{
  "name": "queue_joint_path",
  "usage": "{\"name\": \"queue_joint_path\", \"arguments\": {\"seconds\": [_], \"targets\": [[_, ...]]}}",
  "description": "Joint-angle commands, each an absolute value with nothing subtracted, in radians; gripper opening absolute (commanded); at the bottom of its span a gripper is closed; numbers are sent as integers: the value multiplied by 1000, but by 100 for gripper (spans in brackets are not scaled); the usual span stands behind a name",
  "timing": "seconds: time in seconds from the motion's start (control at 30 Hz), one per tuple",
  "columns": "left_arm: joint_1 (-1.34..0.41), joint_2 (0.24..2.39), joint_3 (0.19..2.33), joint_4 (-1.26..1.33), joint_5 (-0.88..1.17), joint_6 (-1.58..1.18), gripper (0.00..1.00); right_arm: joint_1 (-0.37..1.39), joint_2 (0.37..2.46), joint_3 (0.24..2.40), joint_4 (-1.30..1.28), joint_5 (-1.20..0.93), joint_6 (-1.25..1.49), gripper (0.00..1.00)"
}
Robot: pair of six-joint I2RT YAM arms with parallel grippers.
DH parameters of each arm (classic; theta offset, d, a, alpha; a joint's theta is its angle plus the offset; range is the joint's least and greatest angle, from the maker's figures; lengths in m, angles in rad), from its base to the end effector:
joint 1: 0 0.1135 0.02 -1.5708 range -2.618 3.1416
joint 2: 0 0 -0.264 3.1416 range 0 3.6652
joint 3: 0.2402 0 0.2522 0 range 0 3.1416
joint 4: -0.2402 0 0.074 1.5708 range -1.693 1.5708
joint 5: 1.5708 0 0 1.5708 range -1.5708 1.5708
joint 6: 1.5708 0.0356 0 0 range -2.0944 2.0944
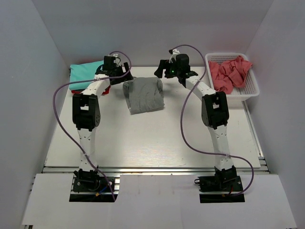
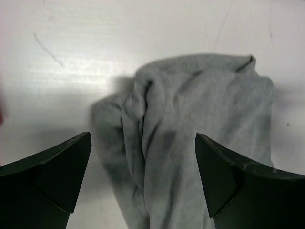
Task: Fold and stack the t-shirts
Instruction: Fold the long partially folded tshirt into a neat square, then smooth out wrinkles on the folded tshirt
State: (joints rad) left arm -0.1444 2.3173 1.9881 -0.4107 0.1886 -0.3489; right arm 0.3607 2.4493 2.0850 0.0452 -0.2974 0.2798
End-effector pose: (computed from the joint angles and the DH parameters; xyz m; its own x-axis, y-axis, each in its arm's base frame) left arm 0.5245 -0.0830 0.2114 -0.7222 -0.2343 -0.6508 0.0335 0.9279 -0.3713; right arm 0.5353 0.2131 0.2169 -0.4472 0.1135 -0.8872 -0.4935 0.7960 0.3506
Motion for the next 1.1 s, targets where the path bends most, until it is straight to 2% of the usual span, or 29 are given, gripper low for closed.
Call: {"name": "queue_joint_path", "arguments": {"seconds": [0.0,0.1,0.17,0.37,0.53,0.67,0.7,0.73,0.8,0.83,0.9,0.93,1.0,1.07], "targets": [[-146,2119,1866,-370,219,-325,100,377,2275,2018,2,-314,219,84],[-167,2069,1731,-304,245,-305,95,380,2240,1965,-107,-348,210,75],[-167,2069,1701,-304,302,-296,88,382,2249,1965,-158,-364,204,67],[-167,2144,1701,-284,337,-296,81,393,2362,2078,-348,-410,172,64],[-167,2220,1740,-270,379,-316,71,396,2421,2103,-364,-411,155,62],[-167,2253,1773,-259,399,-325,54,397,2465,2141,-348,-465,158,54],[-167,2264,1773,-259,416,-325,49,399,2470,2143,-313,-495,170,48],[-167,2264,1773,-250,426,-325,38,397,2476,2144,-302,-512,184,44],[-167,2255,1773,-241,445,-325,27,394,2483,2135,-250,-572,204,40],[-167,2255,1763,-227,445,-325,14,393,2482,2137,-244,-581,212,38],[-167,2232,1753,-218,445,-325,1,394,2467,2114,-200,-589,222,34],[-167,2232,1753,-218,445,-325,0,393,2461,2102,-186,-592,229,19],[-167,2203,1730,-204,445,-325,0,388,2434,2060,-131,-595,252,0],[-167,2188,1730,-204,445,-325,0,390,2419,2051,-118,-583,256,0]]}}
